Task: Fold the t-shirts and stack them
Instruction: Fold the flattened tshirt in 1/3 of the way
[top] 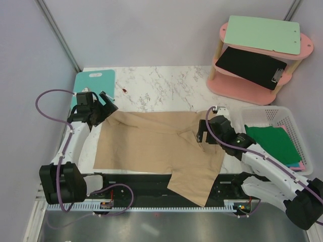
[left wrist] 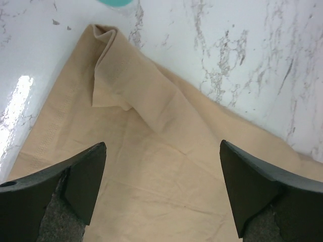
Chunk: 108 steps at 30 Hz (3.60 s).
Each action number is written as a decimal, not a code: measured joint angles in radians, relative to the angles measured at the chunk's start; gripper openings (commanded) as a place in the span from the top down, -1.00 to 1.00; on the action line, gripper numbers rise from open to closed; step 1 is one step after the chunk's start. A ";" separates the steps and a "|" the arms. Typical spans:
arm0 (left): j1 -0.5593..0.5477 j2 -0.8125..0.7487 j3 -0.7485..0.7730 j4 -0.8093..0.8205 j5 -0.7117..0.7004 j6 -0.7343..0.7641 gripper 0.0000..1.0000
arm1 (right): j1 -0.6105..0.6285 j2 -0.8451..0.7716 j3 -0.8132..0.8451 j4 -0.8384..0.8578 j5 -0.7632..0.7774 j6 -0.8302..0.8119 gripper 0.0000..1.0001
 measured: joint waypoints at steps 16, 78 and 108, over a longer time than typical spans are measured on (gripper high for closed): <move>0.000 0.006 -0.021 0.009 0.035 0.013 -1.00 | 0.000 0.508 0.134 0.224 0.129 -0.086 0.31; 0.000 0.089 -0.226 0.197 -0.072 0.012 -0.84 | -0.179 0.850 0.386 0.325 -0.128 -0.180 1.00; 0.000 0.336 -0.138 0.378 -0.061 0.012 -0.34 | -0.263 1.085 0.691 0.307 -0.011 -0.151 1.00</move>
